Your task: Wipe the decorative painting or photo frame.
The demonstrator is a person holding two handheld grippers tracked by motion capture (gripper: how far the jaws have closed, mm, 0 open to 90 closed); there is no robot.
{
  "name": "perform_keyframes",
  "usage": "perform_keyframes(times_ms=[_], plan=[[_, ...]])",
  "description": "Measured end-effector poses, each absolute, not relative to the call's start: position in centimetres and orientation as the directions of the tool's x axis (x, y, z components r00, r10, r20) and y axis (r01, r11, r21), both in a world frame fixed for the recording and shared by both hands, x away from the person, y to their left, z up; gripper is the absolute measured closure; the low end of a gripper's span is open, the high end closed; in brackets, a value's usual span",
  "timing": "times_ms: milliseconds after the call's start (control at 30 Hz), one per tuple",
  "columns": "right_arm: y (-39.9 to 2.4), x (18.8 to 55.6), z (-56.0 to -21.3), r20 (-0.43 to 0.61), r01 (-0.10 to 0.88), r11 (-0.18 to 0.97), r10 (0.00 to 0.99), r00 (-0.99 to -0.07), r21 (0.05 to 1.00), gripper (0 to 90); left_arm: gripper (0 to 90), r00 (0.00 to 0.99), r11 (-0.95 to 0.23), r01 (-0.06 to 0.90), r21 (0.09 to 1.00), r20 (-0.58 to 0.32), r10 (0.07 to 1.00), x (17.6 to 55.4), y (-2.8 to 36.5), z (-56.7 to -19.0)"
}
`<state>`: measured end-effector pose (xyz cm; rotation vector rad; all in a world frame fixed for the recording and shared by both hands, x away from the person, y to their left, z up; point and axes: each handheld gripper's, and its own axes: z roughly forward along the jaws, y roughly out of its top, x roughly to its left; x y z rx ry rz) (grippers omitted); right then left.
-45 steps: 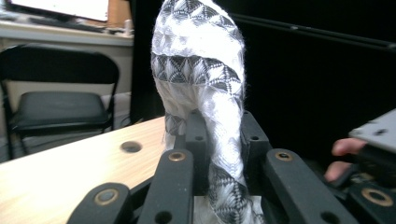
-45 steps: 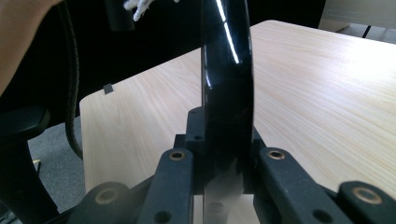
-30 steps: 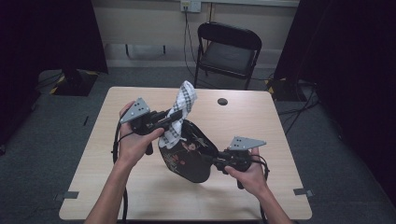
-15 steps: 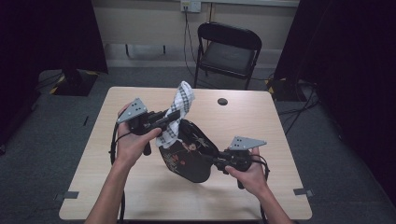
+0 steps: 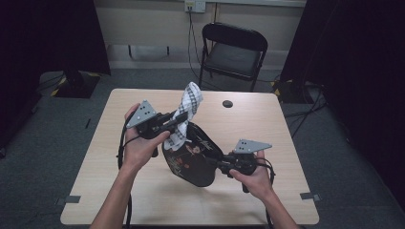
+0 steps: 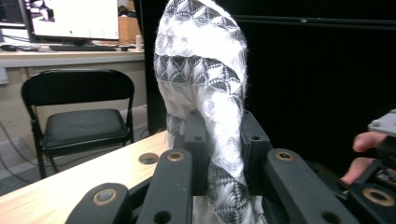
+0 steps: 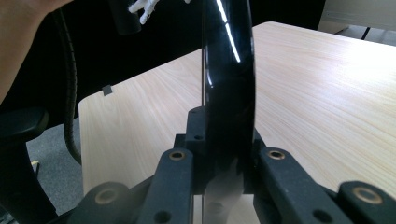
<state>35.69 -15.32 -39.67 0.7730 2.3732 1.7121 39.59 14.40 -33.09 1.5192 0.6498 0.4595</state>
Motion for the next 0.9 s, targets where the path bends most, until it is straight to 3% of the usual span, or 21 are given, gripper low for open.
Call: perform_keyframes(times_ms=[100,400,567,700,800,900], plan=[[-15.3,35.7,-39.6,0.198,0.335,0.235,0.464,-0.864,0.912,81.0,77.9,0.748,0.066,0.156,0.986,-0.162,0.644,39.9,15.1,-33.7],[-15.4,35.7,-39.7,0.209,0.345,0.23,0.466,-0.86,0.91,80.9,78.0,0.698,0.062,0.235,0.97,-0.213,0.684,40.3,16.1,-35.8],[-15.2,35.6,-39.6,0.194,0.335,0.239,0.468,-0.862,0.911,80.9,78.0,0.724,0.096,0.22,0.971,-0.229,0.65,39.9,15.9,-34.2],[-15.1,35.6,-39.6,0.19,0.332,0.24,0.469,-0.862,0.912,81.0,78.0,0.802,0.108,0.199,0.974,-0.225,0.553,39.1,14.8,-32.5],[-15.2,35.6,-39.7,0.191,0.332,0.24,0.47,-0.862,0.912,81.1,78.0,0.806,0.054,0.159,0.986,-0.161,0.569,38.8,14.1,-32.3],[-15.3,35.6,-39.7,0.192,0.333,0.238,0.47,-0.862,0.912,81.1,78.0,0.797,0.076,0.173,0.982,-0.185,0.575,39.0,14.2,-32.6]])
